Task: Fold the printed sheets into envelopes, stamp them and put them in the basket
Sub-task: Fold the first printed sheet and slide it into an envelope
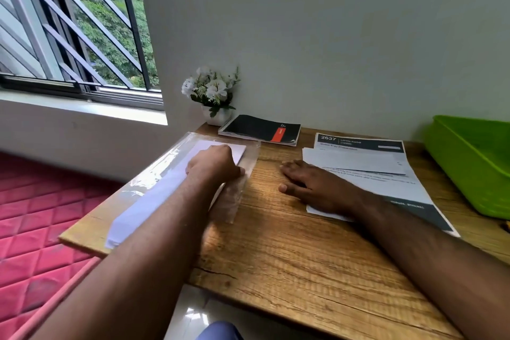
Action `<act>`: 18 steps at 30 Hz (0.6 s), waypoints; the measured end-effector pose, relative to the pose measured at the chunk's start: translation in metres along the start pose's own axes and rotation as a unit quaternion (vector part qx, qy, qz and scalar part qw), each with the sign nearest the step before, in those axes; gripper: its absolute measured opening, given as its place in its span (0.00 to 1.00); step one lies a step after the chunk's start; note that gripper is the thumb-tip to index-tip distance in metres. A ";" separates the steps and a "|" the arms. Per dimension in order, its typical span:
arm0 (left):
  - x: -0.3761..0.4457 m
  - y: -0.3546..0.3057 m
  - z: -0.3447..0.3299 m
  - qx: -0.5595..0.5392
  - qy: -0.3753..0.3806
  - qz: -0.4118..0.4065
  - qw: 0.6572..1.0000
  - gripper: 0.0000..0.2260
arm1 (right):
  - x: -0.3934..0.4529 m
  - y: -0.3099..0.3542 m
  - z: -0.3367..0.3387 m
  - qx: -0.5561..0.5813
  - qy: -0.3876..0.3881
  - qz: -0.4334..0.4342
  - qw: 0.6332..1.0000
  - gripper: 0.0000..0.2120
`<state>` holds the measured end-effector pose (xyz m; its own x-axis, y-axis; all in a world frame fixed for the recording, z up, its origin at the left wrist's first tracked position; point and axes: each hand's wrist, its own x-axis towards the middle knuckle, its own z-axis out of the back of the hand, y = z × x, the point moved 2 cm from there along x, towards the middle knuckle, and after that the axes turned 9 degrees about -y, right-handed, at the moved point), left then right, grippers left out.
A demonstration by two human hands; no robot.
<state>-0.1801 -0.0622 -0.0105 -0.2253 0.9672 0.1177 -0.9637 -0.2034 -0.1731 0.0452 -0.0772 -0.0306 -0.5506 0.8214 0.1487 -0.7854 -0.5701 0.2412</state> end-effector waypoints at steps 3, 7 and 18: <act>0.002 0.000 -0.003 -0.004 0.003 -0.002 1.000 0.20 | 0.001 -0.002 -0.002 0.003 0.006 -0.006 1.000 0.38; 0.005 0.000 -0.007 -0.012 0.005 -0.009 1.000 0.20 | 0.003 -0.005 -0.005 0.004 0.004 -0.002 1.000 0.39; 0.007 -0.001 0.030 -0.023 -0.132 -0.051 0.990 0.06 | 0.004 -0.007 -0.004 0.043 -0.012 -0.015 0.999 0.37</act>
<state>-0.1847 -0.0593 0.0197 -0.1618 0.9079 0.3867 -0.9773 -0.0931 -0.1904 0.0468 -0.0698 -0.0354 -0.5189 0.8393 0.1623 -0.7740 -0.5419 0.3275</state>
